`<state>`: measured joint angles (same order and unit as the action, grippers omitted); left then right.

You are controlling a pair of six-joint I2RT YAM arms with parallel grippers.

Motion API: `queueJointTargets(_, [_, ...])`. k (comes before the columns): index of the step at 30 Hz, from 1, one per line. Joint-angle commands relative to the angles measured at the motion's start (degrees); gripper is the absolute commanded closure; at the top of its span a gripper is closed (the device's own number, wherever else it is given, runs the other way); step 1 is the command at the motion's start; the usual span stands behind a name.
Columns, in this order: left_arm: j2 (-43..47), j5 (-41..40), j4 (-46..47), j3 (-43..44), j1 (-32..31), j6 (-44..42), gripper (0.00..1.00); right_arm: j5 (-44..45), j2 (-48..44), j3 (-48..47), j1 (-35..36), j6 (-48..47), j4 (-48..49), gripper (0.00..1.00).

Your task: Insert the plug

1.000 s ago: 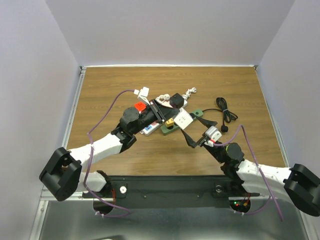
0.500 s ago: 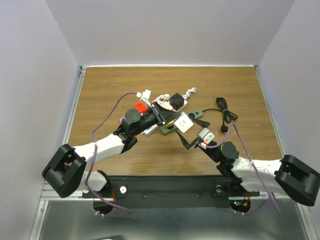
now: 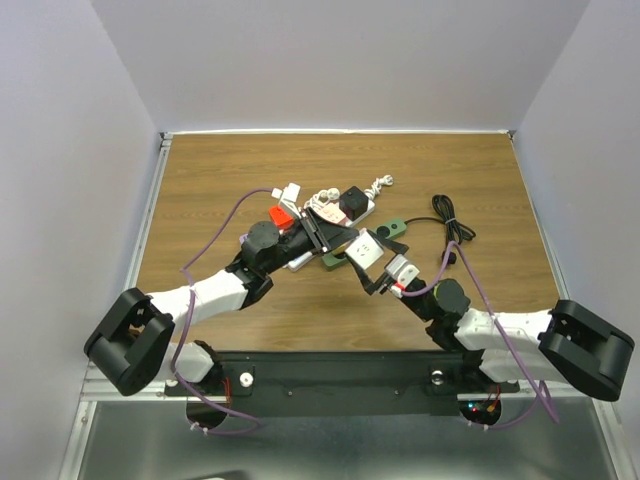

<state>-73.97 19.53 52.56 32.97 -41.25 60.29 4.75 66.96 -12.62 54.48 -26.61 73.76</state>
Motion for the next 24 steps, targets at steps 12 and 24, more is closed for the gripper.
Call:
queueJointTargets(12, [4.72,2.62,6.33,-0.8,0.47,0.18,1.0,7.01,-0.6,-0.04,0.63,-1.6,-0.72,0.17])
queueJointTargets(24, [5.51,2.71,5.98,-1.33,0.82,-0.35,1.0,4.13,-6.22,1.64,0.63,-1.69,-0.63,0.39])
